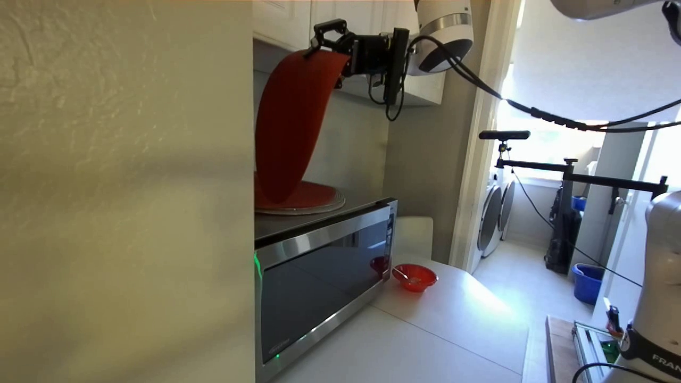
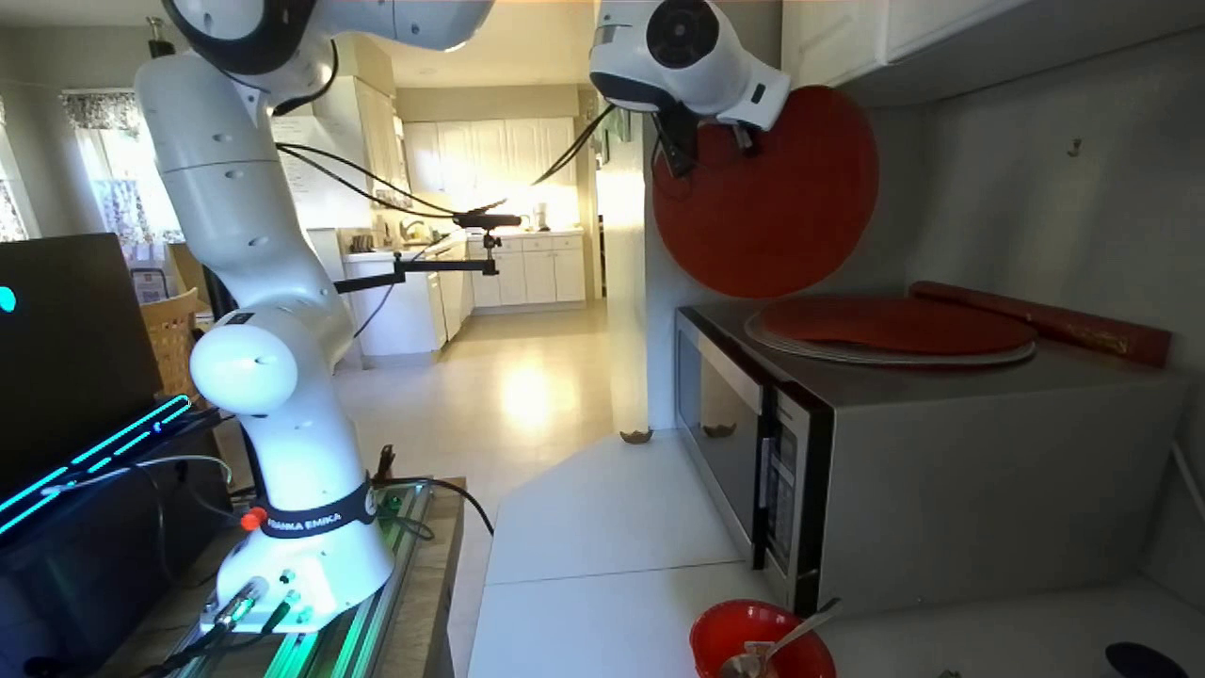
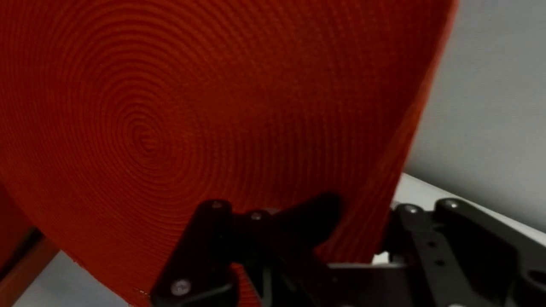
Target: Put the orange object on the microwave
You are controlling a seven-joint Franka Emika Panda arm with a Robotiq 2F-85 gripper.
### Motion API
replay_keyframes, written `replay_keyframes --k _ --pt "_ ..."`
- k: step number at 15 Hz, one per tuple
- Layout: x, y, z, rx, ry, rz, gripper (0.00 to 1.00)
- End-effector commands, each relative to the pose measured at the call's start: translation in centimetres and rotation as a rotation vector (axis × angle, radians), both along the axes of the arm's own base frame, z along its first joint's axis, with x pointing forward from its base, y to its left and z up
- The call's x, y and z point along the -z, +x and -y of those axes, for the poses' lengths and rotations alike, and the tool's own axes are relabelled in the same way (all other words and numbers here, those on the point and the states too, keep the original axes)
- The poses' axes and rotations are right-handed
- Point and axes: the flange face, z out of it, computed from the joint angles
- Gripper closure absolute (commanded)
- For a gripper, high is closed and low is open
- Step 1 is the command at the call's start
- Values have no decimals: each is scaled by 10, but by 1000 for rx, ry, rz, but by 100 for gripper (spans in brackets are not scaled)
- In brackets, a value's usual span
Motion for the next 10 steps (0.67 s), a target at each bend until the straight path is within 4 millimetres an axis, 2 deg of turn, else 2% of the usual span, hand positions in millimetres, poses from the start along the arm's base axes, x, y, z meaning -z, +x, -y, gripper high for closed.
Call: replay_keyframes --k 1,6,8,9,10 --pt "-7 21 -1 52 75 68 100" --pt "-3 32 6 118 175 144 100" --pt "6 34 12 149 191 144 100" --pt "12 34 16 158 177 130 100" --pt "8 28 12 125 167 123 100"
